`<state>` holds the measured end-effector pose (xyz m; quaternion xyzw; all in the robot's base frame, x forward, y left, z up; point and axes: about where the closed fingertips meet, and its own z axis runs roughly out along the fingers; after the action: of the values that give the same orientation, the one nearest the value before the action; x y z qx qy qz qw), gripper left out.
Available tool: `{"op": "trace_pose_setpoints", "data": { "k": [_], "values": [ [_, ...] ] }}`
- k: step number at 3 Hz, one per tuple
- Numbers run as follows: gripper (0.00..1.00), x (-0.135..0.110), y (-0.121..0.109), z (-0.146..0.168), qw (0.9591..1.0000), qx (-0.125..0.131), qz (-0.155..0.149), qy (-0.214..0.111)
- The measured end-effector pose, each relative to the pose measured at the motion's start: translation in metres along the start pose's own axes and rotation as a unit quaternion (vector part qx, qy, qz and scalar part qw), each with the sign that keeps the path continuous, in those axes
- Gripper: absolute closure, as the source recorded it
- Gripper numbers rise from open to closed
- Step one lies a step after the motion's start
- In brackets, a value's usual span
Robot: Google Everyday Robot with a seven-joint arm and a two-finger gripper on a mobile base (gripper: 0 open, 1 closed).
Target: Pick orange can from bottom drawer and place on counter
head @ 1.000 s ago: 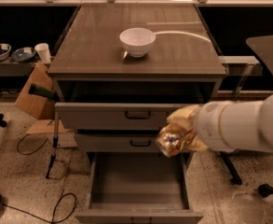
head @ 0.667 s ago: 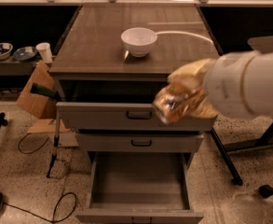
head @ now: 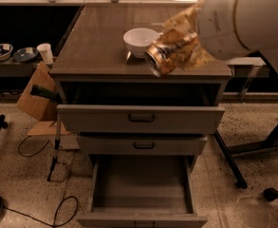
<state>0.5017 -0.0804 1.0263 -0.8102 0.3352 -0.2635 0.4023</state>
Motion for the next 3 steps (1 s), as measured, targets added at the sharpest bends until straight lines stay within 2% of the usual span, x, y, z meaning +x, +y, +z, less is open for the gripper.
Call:
{"op": "trace_pose_setpoints", "data": {
  "k": [1, 2, 3],
  "values": [
    [1.0, -0.023, -0.027, 0.017, 0.9995, 0.005, -0.026, -0.016],
    [1.0, -0.023, -0.027, 0.017, 0.9995, 0.005, -0.026, -0.016],
    [1.0, -0.017, -0.039, 0.024, 0.9994, 0.016, -0.03, -0.009]
  ]
}}
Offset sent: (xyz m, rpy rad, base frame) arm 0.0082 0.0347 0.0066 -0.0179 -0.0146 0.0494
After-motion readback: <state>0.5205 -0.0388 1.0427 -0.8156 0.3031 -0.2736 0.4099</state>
